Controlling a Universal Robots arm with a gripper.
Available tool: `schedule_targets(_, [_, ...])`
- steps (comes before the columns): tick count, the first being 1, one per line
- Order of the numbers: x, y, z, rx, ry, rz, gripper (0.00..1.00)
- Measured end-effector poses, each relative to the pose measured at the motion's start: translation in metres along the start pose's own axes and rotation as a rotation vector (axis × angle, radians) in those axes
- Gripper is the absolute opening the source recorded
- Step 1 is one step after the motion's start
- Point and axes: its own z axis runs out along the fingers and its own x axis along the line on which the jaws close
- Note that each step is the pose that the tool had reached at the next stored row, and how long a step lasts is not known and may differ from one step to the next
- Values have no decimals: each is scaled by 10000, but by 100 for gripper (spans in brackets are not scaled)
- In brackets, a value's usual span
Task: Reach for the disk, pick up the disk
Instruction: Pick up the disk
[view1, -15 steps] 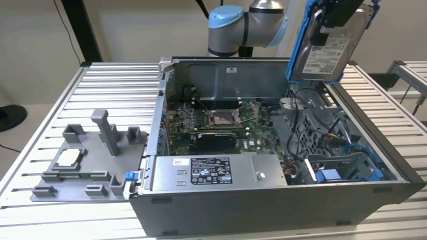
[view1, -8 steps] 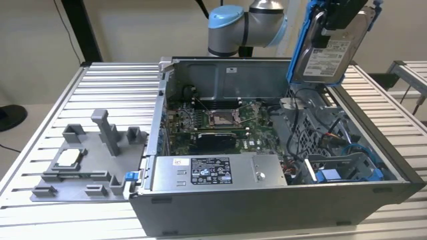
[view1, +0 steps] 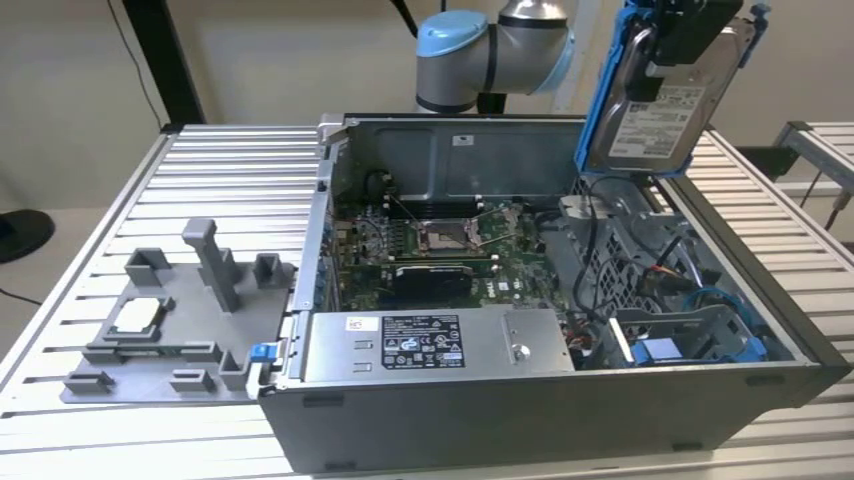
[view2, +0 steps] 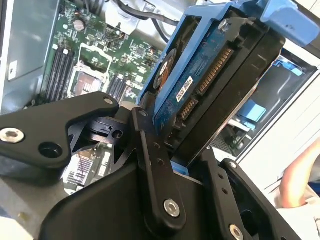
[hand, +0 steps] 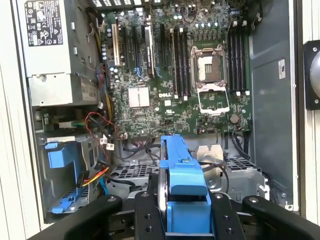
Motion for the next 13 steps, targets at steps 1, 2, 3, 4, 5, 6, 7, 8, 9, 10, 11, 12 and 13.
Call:
schedule_targets(1, [9,-1,2,0,0,0,0])
schedule_targets(2, [18,-2,4,0,1,0,0])
schedule_targets(3, [27,-2,6,0,2,0,0])
schedule_targets(4, [35,-3,8,0,4,0,0])
schedule_targets(5, [45,-4,10,0,4,0,0])
schedule_targets(6, [53,-5,12,-1,4,0,0])
schedule_targets(7, [60,-5,14,0,7,0,0])
schedule_targets(8, [69,-6,16,-1,7,0,0])
schedule_targets(9, [78,-7,18,0,8,0,0])
schedule_targets(10, [86,-8,20,0,9,0,0])
schedule_targets(11, [94,-8,21,0,10,0,0])
schedule_targets(12, [105,-9,24,0,10,0,0])
schedule_targets(13, [116,-10,26,-1,11,0,0])
